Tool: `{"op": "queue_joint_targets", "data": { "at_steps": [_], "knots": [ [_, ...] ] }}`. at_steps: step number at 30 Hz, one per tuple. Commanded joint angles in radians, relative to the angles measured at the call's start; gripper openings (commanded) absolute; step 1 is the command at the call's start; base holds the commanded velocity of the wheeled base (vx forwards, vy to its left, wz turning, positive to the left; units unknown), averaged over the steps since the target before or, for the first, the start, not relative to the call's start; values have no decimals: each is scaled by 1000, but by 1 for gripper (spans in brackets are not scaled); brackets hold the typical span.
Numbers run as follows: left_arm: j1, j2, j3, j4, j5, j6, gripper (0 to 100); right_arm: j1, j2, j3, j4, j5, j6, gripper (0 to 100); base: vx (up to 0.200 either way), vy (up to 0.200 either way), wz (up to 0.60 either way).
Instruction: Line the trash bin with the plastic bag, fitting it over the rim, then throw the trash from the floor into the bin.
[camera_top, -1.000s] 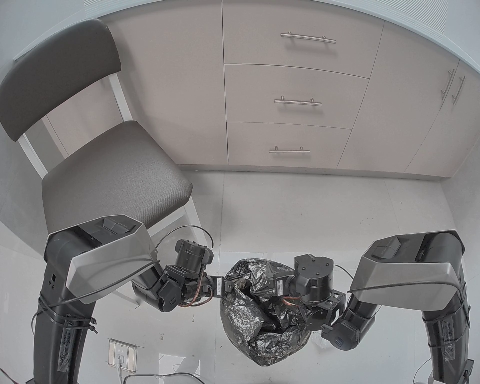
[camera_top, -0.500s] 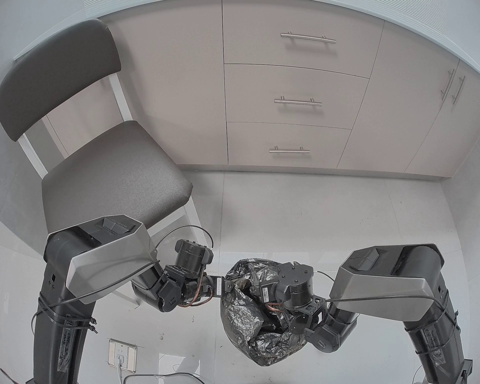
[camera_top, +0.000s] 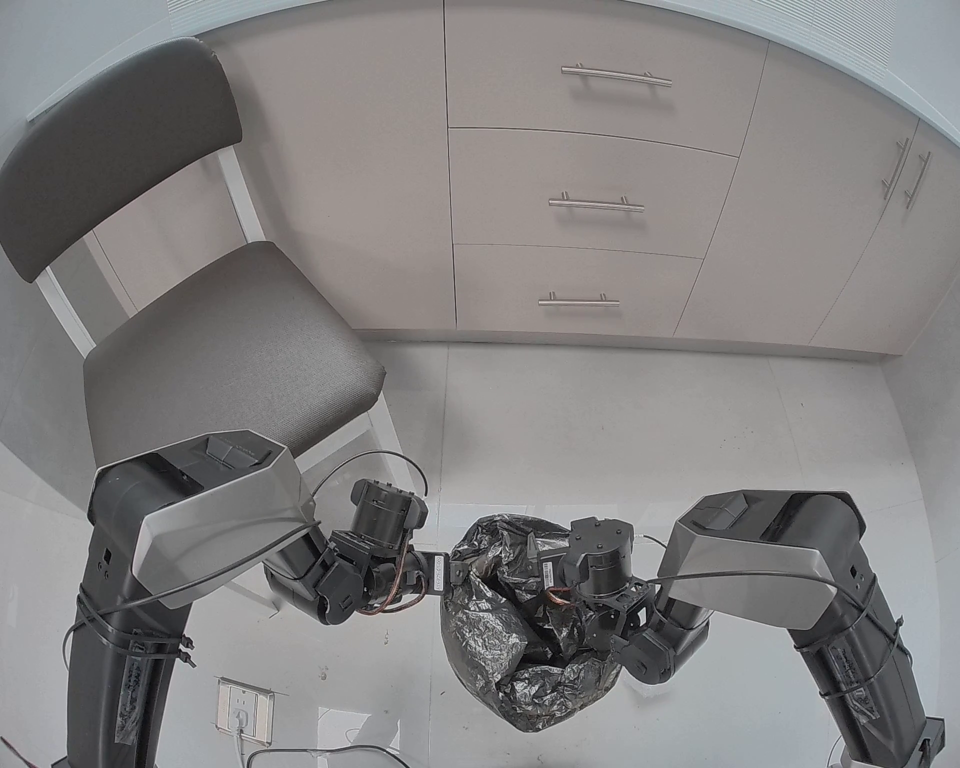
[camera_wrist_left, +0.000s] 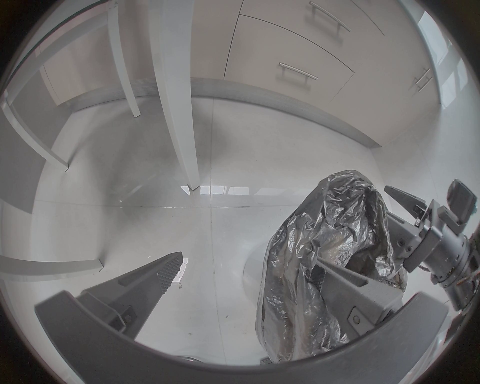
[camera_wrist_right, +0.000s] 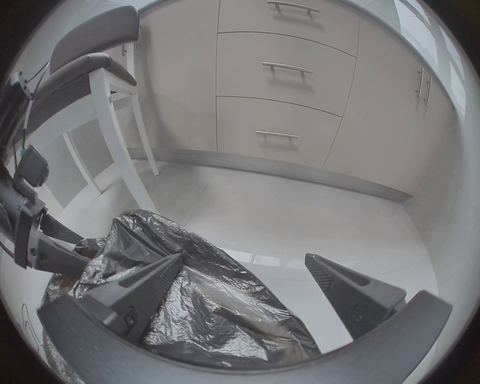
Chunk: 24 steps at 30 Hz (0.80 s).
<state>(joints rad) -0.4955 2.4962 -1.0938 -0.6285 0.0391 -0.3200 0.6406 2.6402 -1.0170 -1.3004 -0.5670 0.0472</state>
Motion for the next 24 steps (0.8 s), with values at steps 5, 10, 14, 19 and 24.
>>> {"op": "queue_joint_targets", "data": {
  "at_steps": [5,10,14,19,24],
  "knots": [
    [0,1,0,0,2,1,100,-44,37,-37,18,4,0,100,0,0,0],
    [0,1,0,0,2,1,100,-64,37,-55,41,4,2,100,0,0,0],
    [0,0,0,0,2,1,100,-87,37,-66,46,4,0,100,0,0,0],
    [0,0,2,-2,2,-1,100,-116,37,-81,64,4,0,100,0,0,0],
    [0,0,2,0,2,-1,100,-133,34,-86,64,10,0,100,0,0,0]
  ]
}}
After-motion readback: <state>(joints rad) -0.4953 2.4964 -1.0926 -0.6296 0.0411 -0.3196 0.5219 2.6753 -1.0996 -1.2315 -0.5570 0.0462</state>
